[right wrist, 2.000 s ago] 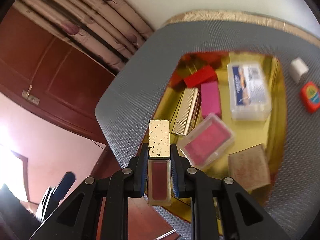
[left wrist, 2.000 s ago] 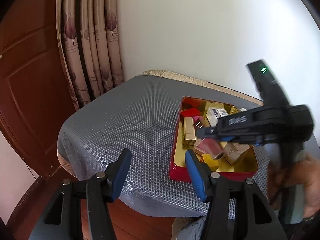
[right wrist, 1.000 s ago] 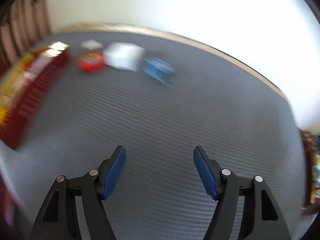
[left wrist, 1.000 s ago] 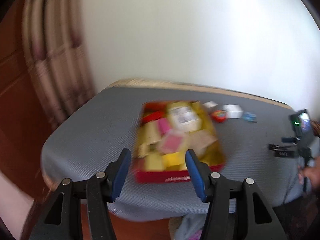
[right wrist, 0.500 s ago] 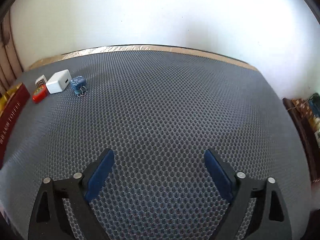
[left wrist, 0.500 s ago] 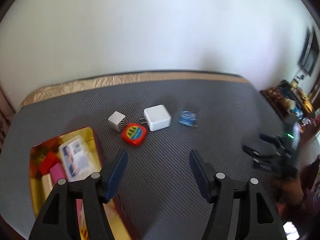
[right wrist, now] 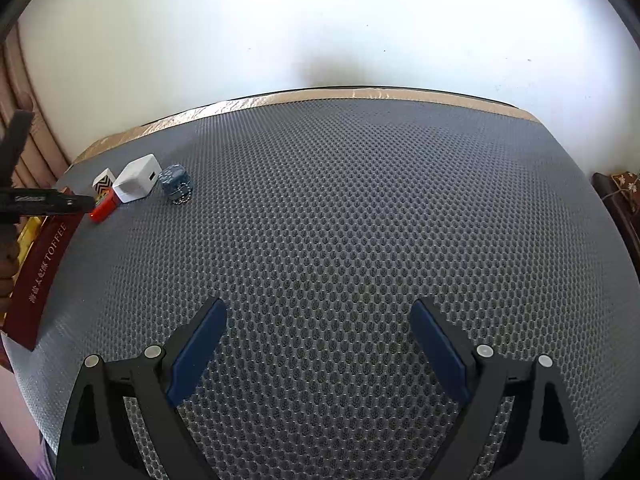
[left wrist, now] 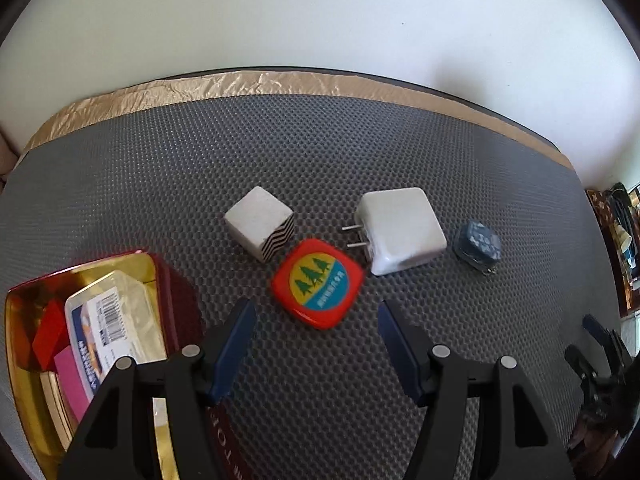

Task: Organize rigid objects
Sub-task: 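Move the left gripper to the red AAA tape measure and grasp it, then carry the red tape measure into the tin and release it with the left gripper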

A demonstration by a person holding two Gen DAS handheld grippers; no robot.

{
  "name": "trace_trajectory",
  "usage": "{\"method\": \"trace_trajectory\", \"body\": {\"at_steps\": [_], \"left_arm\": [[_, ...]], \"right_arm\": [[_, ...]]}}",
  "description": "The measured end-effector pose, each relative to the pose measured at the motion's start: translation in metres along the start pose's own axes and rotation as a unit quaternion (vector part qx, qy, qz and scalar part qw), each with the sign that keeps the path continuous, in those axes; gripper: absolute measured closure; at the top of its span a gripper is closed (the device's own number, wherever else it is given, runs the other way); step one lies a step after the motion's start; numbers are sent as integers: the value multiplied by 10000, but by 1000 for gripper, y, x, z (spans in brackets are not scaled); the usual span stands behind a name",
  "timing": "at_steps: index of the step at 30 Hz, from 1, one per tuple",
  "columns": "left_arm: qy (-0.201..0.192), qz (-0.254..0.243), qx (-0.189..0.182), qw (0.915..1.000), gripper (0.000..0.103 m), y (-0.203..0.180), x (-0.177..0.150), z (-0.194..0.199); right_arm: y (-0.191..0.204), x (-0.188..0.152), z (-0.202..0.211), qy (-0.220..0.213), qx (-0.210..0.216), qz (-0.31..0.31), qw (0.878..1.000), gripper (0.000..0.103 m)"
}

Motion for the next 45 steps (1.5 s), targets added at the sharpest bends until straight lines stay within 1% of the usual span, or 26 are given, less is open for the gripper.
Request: {"method": "trace_trajectory", "body": {"at_steps": [2, 6, 8, 11, 15, 16, 17, 18, 19, 21, 23, 26, 29, 34, 37, 40, 43, 45], "left_arm": [[18, -76, -24, 10000, 37, -2, 3, -4], [40, -343, 248, 9991, 37, -4, 9, -15], [66, -362, 291, 9989, 37, -4, 12, -19], [77, -420, 472, 9980, 37, -3, 18, -25], [73, -569, 608, 9965, 38, -9, 17, -28], [70, -566, 602, 9966, 41, -10, 17, -27], [65, -557, 606, 9966, 51, -9, 17, -25], [55, -548, 592, 9967, 51, -8, 16, -22], [74, -481, 434, 9979, 51, -10, 14, -18], [52, -346, 245, 9991, 51, -11, 13, -12], [91, -291, 161, 9994, 51, -13, 7, -6], [-21, -197, 59, 9998, 51, -17, -2, 10], [-126, -3, -178, 9998, 51, -20, -15, 34], [-443, 155, -319, 9984, 51, -21, -47, 88], [-608, 351, -321, 9970, 51, -2, -68, 121], [-679, 661, -161, 9954, 51, 32, -91, 148], [-647, 972, 140, 9931, 51, 77, -117, 164], [-595, 1061, 371, 9919, 50, 106, -129, 166]], "right_arm": [[-1, 0, -1, 17, 20, -8, 10000, 11], [4, 0, -5, 43, 58, 20, 10000, 8], [5, 0, -7, 61, 68, 24, 10000, 7], [6, 0, -8, 91, 65, 35, 9999, 6], [6, -1, -8, 102, 76, 27, 9999, 6], [6, -1, -8, 101, 76, 26, 9999, 6], [7, -1, -8, 108, 73, 28, 9999, 6], [7, -1, -8, 108, 69, 28, 9999, 6], [7, -1, -8, 106, 74, 25, 9999, 6], [8, 0, -11, 123, 68, 18, 9999, 5], [10, 0, -13, 135, 49, 29, 9999, 5], [10, 0, -15, 153, 29, 38, 9999, 5], [11, -1, -17, 186, 1, 64, 9998, 4], [13, -1, -20, 235, -65, 116, 9996, 4], [14, 0, -22, 251, -95, 134, 9995, 4], [15, 0, -24, 290, -168, 187, 9993, 4], [16, 0, -26, 316, -233, 220, 9990, 4], [17, 0, -27, 329, -273, 236, 9988, 4]]}}
Point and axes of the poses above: each gripper's, at about its wrist camera, not at the fingertips, and z roughly against the way its jaws point, y to its left, x to its top, the point moved 8 cm from there along -z, roughly the way its jaws point, and after that the axes turned 12 degrees about x, right-handed, at the moved point
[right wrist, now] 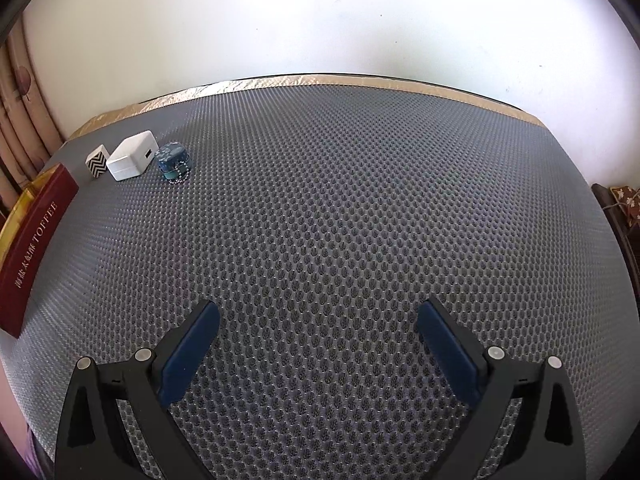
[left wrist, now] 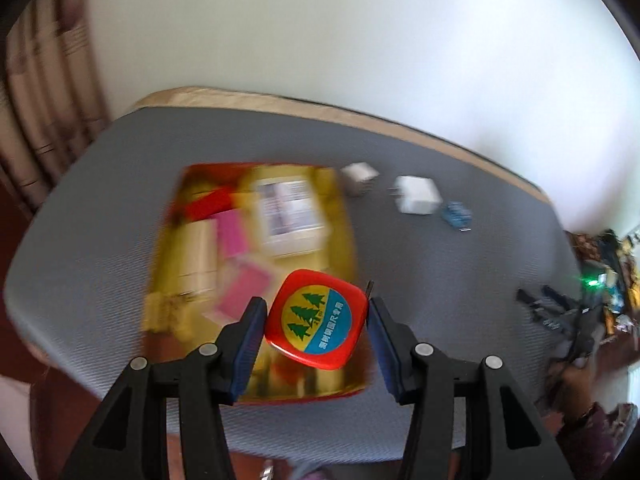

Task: Organize rigid objects
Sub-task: 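Carry the red tape measure into the tin and release it with the left gripper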

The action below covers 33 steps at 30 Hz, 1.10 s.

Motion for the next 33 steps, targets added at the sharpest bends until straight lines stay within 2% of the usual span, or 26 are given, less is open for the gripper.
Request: {"method": "trace_trajectory", "body": {"at_steps": [3, 6, 11, 15, 17, 22, 25, 27, 30, 33], "left_arm": [[-14, 102, 284, 9995, 50, 35, -3, -4], [-78, 60, 453, 9989, 50, 50, 1, -10], [-189, -114, 606, 9979, 50, 42, 35, -50], [-107, -154, 727, 9972, 50, 39, 59, -94], [-47, -185, 699, 9974, 50, 40, 67, -113], [-101, -244, 1001, 9946, 50, 45, 83, -142], [5, -270, 952, 9951, 50, 45, 86, -152], [10, -319, 1066, 9938, 50, 45, 87, -154], [-324, -330, 1225, 9914, 46, 45, 93, -141], [-676, -297, 1197, 9901, 45, 45, 100, -121]], "right_arm": [[1, 0, -2, 27, -74, 19, 10000, 4], [3, 1, -5, 53, -128, 50, 9999, 4], [4, 1, -8, 74, -185, 73, 9998, 4], [5, 2, -11, 91, -233, 88, 9996, 3], [5, 3, -12, 98, -246, 81, 9996, 2], [6, 3, -14, 109, -283, 70, 9995, 2], [6, 3, -15, 110, -278, 73, 9995, 1], [6, 3, -15, 109, -279, 75, 9995, 1], [6, 3, -15, 109, -281, 74, 9995, 1], [6, 3, -15, 109, -285, 75, 9995, 1]]}}
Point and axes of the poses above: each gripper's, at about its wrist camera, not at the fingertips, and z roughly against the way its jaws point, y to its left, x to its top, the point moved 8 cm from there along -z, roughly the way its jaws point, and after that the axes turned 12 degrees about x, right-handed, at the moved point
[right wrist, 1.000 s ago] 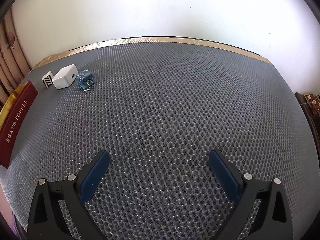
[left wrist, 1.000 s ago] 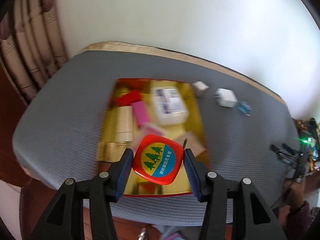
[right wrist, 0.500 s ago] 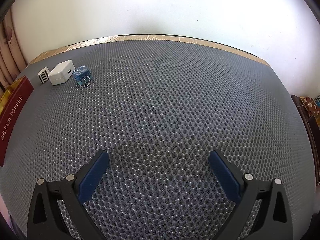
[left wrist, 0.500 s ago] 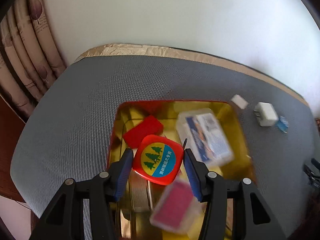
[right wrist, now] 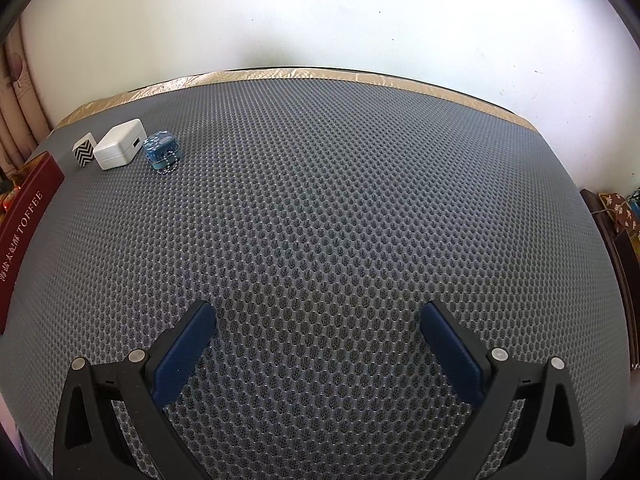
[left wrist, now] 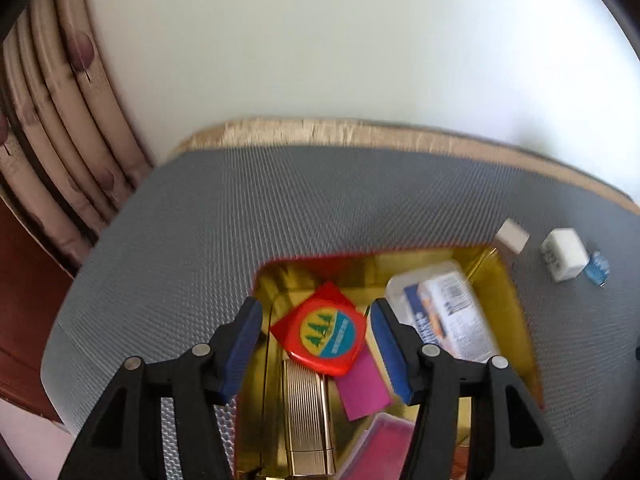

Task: Organize rigid objects
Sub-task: 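Carry the red tape measure into the tin and release it with the left gripper, then grasp the blue patterned keychain with the right gripper and carry it over the tin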

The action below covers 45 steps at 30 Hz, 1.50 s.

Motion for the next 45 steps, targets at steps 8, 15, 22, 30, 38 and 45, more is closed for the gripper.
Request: {"method": "trace_trajectory", "body": {"at_steps": [8, 15, 22, 30, 38, 45], "left_arm": [[-499, 542, -574, 9956, 45, 6, -33, 109], [-847, 1169, 73, 9895, 39, 39, -124, 174], [-1059, 961, 498, 9885, 39, 40, -142, 179], [-744, 1011, 406, 9913, 39, 40, -149, 162], [-683, 979, 509, 9915, 39, 40, -149, 158], [-665, 1300, 610, 9874, 39, 59, -149, 164]], "right_arm": [[22, 17, 2, -120, 715, 117, 9973, 2], [94, 71, -25, 207, 1128, 1378, 9838, 11], [123, 97, -63, 559, 1063, 1936, 9737, 23], [124, 117, -96, 830, 1023, 1927, 9724, 36], [133, 120, -109, 1060, 1132, 1874, 9700, 75], [174, 112, -49, 612, 1767, 1574, 9697, 75]]}}
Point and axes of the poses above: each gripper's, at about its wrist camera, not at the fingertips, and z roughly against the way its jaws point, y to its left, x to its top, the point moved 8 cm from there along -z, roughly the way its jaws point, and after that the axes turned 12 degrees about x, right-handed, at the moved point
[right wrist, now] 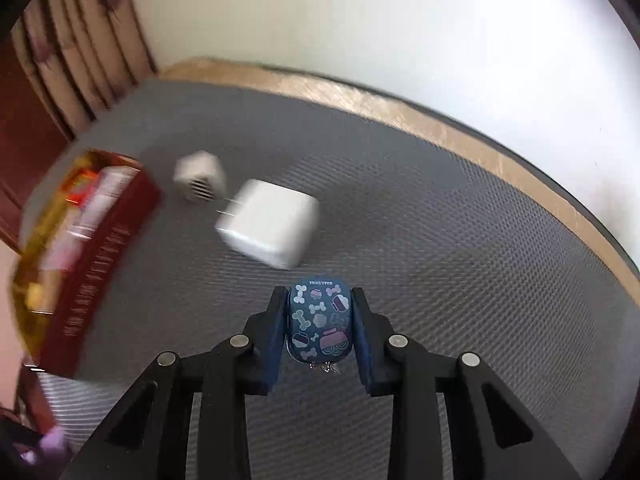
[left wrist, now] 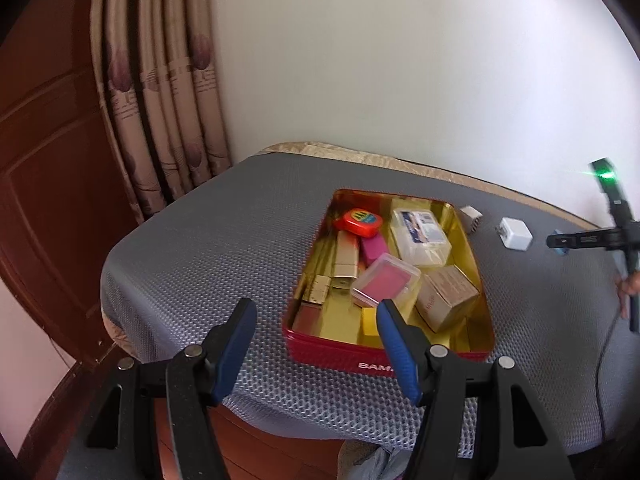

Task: Organize rigid objects
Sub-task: 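Grasp the blue patterned keychain with the right gripper and carry it over the tin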

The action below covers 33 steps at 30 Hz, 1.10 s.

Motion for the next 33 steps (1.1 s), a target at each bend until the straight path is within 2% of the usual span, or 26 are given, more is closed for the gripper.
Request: {"method": "trace_trajectory", "body": {"at_steps": [4, 8, 13, 15, 19, 24, 29, 33], "left_arm": [[181, 74, 60, 9998, 39, 11, 0, -3], [327, 73, 94, 9994, 39, 20, -3, -4], [242, 81, 285, 9993, 39, 33, -4, -3], [351, 192, 149, 9991, 39, 35, -7, -7], [562, 173, 111, 9982, 39, 33, -11, -16], [599, 306, 82, 9977, 39, 38, -11, -19], [796, 357, 34, 9962, 39, 39, -14, -26], [805, 388, 50, 9960, 39, 40, -15, -28]], "right_arm": [[76, 14, 14, -237, 627, 295, 9973, 75], [149, 30, 0, -175, 1262, 498, 9906, 75], [206, 39, -40, -9, 1530, 593, 9864, 75], [223, 39, -53, 64, 1562, 645, 9856, 75], [240, 37, -82, 270, 1527, 660, 9857, 75], [246, 38, -106, 411, 1467, 641, 9862, 75], [246, 40, -121, 493, 1371, 622, 9874, 75], [248, 41, -126, 502, 1343, 611, 9878, 72]]}}
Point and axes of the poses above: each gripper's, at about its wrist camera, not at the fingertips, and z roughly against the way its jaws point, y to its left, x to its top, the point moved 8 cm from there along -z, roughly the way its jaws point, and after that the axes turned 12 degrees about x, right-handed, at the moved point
